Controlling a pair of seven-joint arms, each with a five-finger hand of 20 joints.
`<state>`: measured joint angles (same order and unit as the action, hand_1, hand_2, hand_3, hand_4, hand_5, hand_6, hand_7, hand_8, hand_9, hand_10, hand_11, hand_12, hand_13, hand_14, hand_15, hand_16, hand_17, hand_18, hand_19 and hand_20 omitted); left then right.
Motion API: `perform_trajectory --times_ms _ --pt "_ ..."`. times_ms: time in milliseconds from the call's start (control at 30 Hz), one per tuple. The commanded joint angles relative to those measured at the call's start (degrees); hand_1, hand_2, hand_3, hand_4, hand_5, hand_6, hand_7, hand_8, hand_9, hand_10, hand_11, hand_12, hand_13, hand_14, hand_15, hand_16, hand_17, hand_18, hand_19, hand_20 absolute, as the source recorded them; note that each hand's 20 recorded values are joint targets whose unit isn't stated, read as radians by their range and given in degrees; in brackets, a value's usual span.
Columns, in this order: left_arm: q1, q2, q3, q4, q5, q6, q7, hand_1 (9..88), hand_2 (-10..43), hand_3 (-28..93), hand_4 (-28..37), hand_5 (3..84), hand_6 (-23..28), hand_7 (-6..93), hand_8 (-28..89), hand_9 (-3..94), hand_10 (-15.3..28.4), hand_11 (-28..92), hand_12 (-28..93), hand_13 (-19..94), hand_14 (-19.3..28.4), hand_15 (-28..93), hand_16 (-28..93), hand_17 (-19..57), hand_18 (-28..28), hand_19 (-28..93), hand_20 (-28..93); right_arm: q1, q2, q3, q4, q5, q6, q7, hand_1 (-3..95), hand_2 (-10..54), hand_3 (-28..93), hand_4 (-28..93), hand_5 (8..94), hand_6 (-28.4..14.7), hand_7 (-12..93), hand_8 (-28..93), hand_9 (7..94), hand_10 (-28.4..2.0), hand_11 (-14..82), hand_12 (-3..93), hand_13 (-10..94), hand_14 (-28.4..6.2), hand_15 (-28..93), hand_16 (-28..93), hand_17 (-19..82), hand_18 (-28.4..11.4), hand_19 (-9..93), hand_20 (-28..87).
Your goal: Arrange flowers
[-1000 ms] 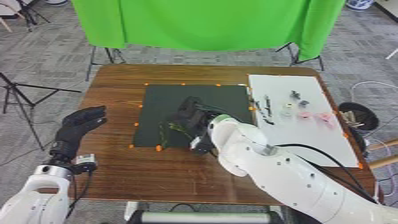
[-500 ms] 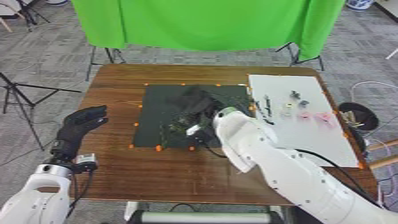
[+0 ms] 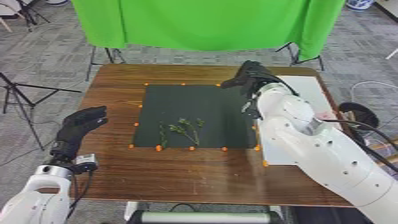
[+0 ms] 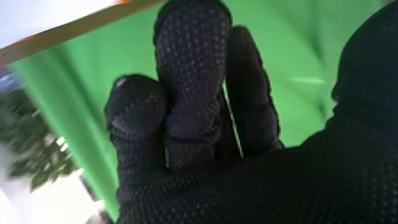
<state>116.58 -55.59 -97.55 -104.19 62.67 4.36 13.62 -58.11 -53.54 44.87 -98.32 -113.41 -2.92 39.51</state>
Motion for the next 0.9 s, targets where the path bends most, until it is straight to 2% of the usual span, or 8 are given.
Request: perform_trajectory --times_ms 33,300,567,667,733,900 --pt "0.8 -1.00 -0.21 -0.10 0.02 -0.13 -0.11 39.7 -9.5 63 -14.0 47.1 0.9 21.0 -8 42.1 11.5 22 15 38 16.0 27 1 9.5 13.7 19 24 -1.2 2.9 0.9 3.5 -2.0 -4.6 2.4 26.5 -9.5 56 -15 59.1 -2.6 9 -7 59.0 -18.1 7.3 12.4 90 -7.0 46 26 62 -11.3 93 25" --pt "1.2 -1.94 -0.27 -0.08 -0.37 -0.07 0.23 39.7 -9.5 63 -14.0 47.1 0.9 21.0 -8 42.2 11.5 22 15 38 16.1 27 1 9.5 13.7 19 24 -4.1 3.3 1.9 5.1 -1.1 -5.1 4.1 25.6 -9.5 56 -16 57.5 -2.8 8 -7 57.9 -18.4 7.2 12.1 89 -7.2 46 25 62 -10.7 91 25" --pt "1.0 -2.23 0.22 0.03 -0.35 0.04 0.33 39.7 -9.5 63 -14.0 47.2 0.9 20.9 -8 42.2 11.6 22 15 37 16.1 27 1 9.4 13.7 19 24 -6.7 3.2 2.6 6.2 -0.5 -3.6 4.8 27.6 -9.5 57 -15 57.8 -2.7 8 -6 59.7 -18.7 7.6 12.0 91 -6.6 45 24 64 -9.9 91 25" --pt "1.1 -2.52 -0.21 0.04 -0.19 -0.63 0.25 39.7 -9.5 63 -14.0 47.1 0.8 21.1 -8 42.3 11.5 22 15 37 16.1 27 1 9.5 13.7 19 24 -7.9 3.3 3.1 5.8 0.1 -3.0 5.1 29.2 -9.5 57 -15 58.9 -2.6 9 -6 61.7 -18.8 8.0 12.1 92 -6.3 45 24 65 -9.5 91 25" --pt "0.8 -2.56 -0.11 0.19 -0.12 -0.75 0.08 39.7 -9.5 63 -14.1 47.1 0.8 21.2 -8 42.2 11.5 22 15 37 16.1 27 1 9.5 13.7 19 24 -8.7 3.4 3.1 5.8 0.1 -1.0 4.7 31.7 -9.5 57 -15 60.2 -2.4 10 -6 64.4 -18.8 8.6 12.5 92 -5.9 45 24 66 -9.3 90 26" --pt "0.5 -2.61 0.13 0.41 -0.09 -0.89 0.08 39.8 -9.5 63 -14.0 47.2 0.8 21.2 -8 42.3 11.5 22 15 37 16.0 27 1 9.5 13.7 19 24 -10.7 3.7 1.7 5.8 -0.9 5.6 4.0 46.0 -9.5 62 -17 64.2 -1.7 14 -7 72.3 -17.0 12.6 15.7 94 -3.7 47 24 69 -6.5 88 28"
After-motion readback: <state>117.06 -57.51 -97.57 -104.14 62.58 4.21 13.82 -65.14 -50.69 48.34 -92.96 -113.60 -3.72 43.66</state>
